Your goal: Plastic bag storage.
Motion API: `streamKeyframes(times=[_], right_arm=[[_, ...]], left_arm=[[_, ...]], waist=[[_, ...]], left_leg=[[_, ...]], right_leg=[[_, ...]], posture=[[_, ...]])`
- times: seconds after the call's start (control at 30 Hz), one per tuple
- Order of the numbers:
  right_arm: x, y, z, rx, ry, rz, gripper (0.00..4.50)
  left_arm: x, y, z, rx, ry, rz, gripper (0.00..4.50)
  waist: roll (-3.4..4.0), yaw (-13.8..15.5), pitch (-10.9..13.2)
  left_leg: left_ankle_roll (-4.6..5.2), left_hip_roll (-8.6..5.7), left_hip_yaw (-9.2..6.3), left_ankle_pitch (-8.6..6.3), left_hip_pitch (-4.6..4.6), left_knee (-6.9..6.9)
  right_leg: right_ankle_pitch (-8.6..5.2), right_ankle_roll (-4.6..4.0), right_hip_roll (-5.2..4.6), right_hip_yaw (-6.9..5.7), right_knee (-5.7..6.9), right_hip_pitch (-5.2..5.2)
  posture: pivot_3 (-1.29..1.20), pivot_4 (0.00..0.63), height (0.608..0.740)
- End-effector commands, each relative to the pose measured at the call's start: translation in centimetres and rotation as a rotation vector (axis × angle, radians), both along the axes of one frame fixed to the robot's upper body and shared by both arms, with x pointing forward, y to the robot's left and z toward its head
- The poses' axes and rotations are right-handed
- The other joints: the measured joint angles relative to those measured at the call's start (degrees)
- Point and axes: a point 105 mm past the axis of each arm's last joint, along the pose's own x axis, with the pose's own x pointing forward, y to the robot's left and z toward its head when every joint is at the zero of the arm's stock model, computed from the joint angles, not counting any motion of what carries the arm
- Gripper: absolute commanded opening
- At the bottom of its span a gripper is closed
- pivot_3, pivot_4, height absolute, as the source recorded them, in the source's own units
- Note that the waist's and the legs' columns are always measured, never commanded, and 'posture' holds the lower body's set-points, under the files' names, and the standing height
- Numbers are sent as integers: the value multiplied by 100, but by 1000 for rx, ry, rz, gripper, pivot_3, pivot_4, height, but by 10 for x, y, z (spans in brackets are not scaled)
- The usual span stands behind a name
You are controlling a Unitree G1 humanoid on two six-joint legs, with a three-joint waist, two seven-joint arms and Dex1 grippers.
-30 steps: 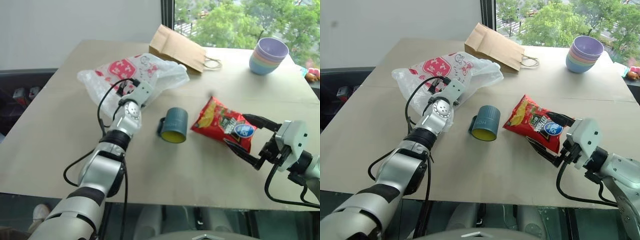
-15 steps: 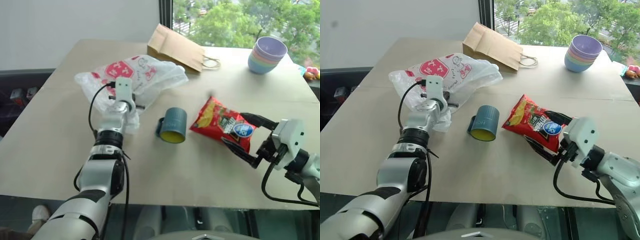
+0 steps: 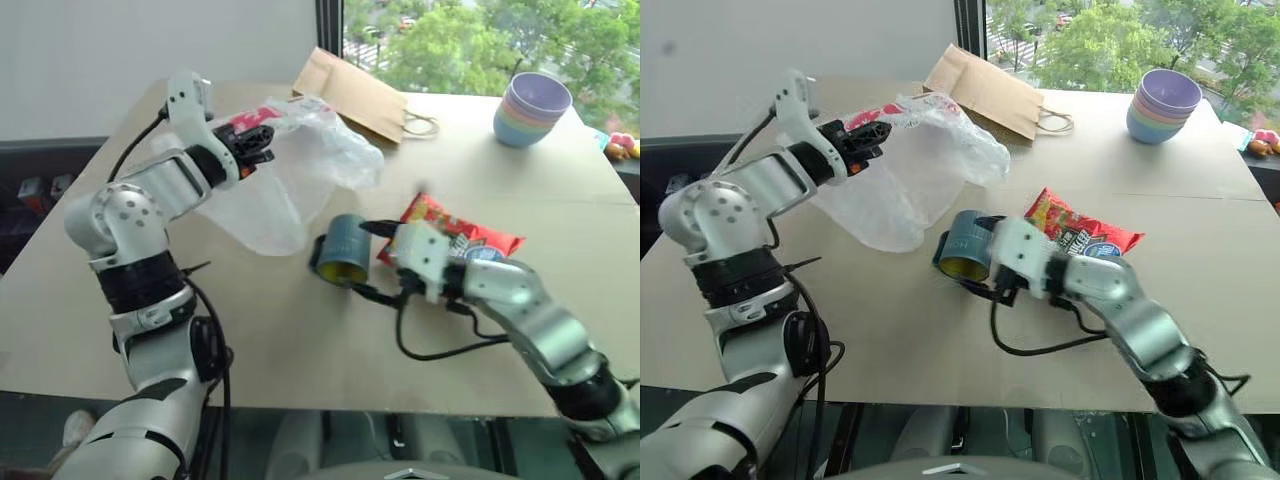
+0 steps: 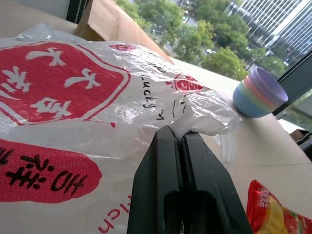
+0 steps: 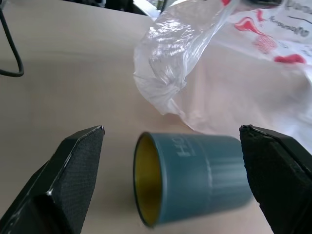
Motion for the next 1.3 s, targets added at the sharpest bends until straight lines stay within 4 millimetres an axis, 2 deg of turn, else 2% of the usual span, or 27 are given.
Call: streamKeyframes(times=[0.03,0.2,0.3,0.47,0.53,0.57,0.67,0.73,0.8,0.93,1.0,1.07,1.13,1.2,1.23,1.3], right_arm=[[17,3,-6,-37,-56,-77,4500],[48,-3,-14,-114,-146,-277,4500],[60,-12,-9,-122,-185,-355,3776],[66,-11,-5,-104,-206,-368,1255],[65,-8,1,-51,-178,-358,330],[65,-6,5,-25,-163,-345,31],[64,12,36,150,-90,-285,31],[70,20,45,177,-84,-278,31],[88,28,49,187,-76,-323,31],[118,56,49,190,-81,-382,31],[129,77,41,169,-93,-408,31],[133,94,36,204,-52,-435,31],[125,117,31,250,36,-348,31],[120,127,31,264,55,-293,755],[120,129,31,262,54,-280,1032],[119,127,36,244,-10,-261,1881]], left_arm=[[-10,2,12,32,-36,-9,66],[-20,10,19,103,-48,-34,66],[-21,13,20,149,-52,-42,0],[-23,13,19,153,-53,-71,0],[-27,11,19,154,-53,-99,0],[-28,10,18,153,-49,-111,0],[-42,3,13,184,-37,-208,0],[-49,0,14,176,-31,-252,0],[-53,-3,16,155,-33,-282,0],[-55,-9,18,121,-43,-300,0],[-56,-12,21,104,-57,-305,0],[-56,-14,22,92,-61,-304,0],[-55,-13,19,91,-55,-286,0],[-54,-13,17,94,-54,-270,0],[-54,-14,16,95,-55,-266,0],[-53,-11,14,91,-54,-243,0]], waist=[[0,21,0],[0,-10,1],[0,-14,2],[0,-13,2],[0,-18,2],[0,-18,2],[3,-71,5],[-1,-125,9],[-1,-143,9],[-1,-167,9],[-1,-170,9],[-1,-187,10],[-1,-190,10],[0,-157,10],[0,-159,11],[2,-172,12]], left_leg=[[0,-2,-1,0,-4,0],[-16,-4,2,9,-13,-7],[-17,-4,7,9,-13,-12],[-16,-4,7,9,-12,-14],[-16,-4,7,9,-11,-14],[-17,-4,6,9,-11,-14],[-16,0,5,9,-12,-15],[-16,0,0,9,-13,-15],[-16,-1,-6,9,-16,-14],[-22,-1,-6,12,-9,-13],[-26,-1,-4,15,-11,-15],[-27,0,-3,15,-15,-19],[-28,1,-4,16,-19,-27],[-30,-2,-10,15,-23,-35],[-32,0,-17,16,-31,-35],[-33,1,-21,16,-41,-35]], right_leg=[[0,0,-3,0,-1,-1],[1,-2,-6,9,2,-22],[0,-4,-5,8,12,-26],[0,-4,-4,8,14,-26],[0,-4,-4,8,14,-27],[-1,-5,-3,8,15,-27],[-1,-5,-2,11,17,-31],[0,-5,-2,14,25,-36],[0,-5,-3,22,39,-49],[0,-8,-2,23,59,-55],[4,-14,-3,26,60,-63],[6,-17,-2,29,62,-71],[9,-23,-3,29,60,-78],[9,-23,-9,25,59,-81],[10,-23,-12,17,54,-81],[10,-22,-19,14,47,-86]], posture=[[0,150,740],[0,150,740],[0,150,740],[0,150,740],[0,150,740],[0,150,740],[0,150,740],[0,150,740],[0,150,740],[0,150,740],[0,150,740],[0,150,740],[0,150,740],[0,150,740],[0,150,740],[0,150,740]])
